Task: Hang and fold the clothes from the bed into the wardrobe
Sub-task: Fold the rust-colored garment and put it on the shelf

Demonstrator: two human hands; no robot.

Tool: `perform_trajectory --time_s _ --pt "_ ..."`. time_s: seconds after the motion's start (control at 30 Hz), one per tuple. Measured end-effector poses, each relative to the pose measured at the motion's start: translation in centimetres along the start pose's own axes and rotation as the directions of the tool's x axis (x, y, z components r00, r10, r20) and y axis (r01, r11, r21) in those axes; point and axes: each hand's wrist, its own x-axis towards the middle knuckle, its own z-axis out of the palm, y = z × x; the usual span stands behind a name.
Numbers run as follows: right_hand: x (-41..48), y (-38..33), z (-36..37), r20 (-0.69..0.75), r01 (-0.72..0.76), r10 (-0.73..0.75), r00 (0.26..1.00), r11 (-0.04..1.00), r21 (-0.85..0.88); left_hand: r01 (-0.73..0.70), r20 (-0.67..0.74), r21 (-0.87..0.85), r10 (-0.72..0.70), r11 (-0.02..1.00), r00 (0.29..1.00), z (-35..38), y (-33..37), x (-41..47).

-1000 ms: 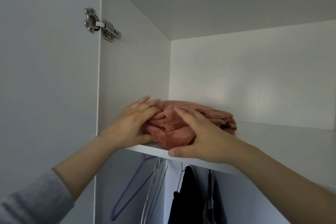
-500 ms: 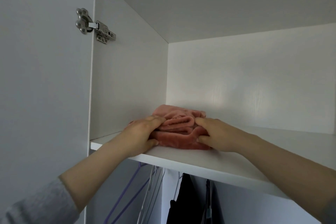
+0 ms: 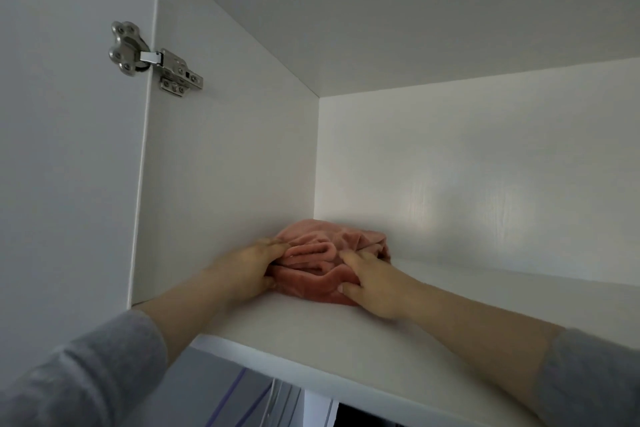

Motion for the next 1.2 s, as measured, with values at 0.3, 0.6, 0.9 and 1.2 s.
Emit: perform_trajectory --time_s 0.3,0.6,0.9,1.2 --pt "3.6 2.9 2.6 -0.112 -0.018 0.015 0.994 1.000 -0.026 0.020 0.016 -0.004 -0.020 1.000 1.000 2.3 -2.1 4.3" --pt "5.4 4.5 3.5 -0.140 -0.037 0.033 0.990 0.999 -0.029 0.001 -0.024 -0.040 -0.002 0.999 1.000 3.6 -3.3 5.7" --pt "5.2 4.3 3.6 -0.181 -0.058 0.059 0.982 0.998 0.008 0.065 -0.035 0.009 -0.065 0.998 0.997 3.3 -2.7 4.9" --pt "0.3 2.1 2.1 -0.112 -0.408 0.423 0.899 0.904 0.130 0.130 -0.127 -0.159 -0.151 0.979 0.980 1.9 0.3 1.1"
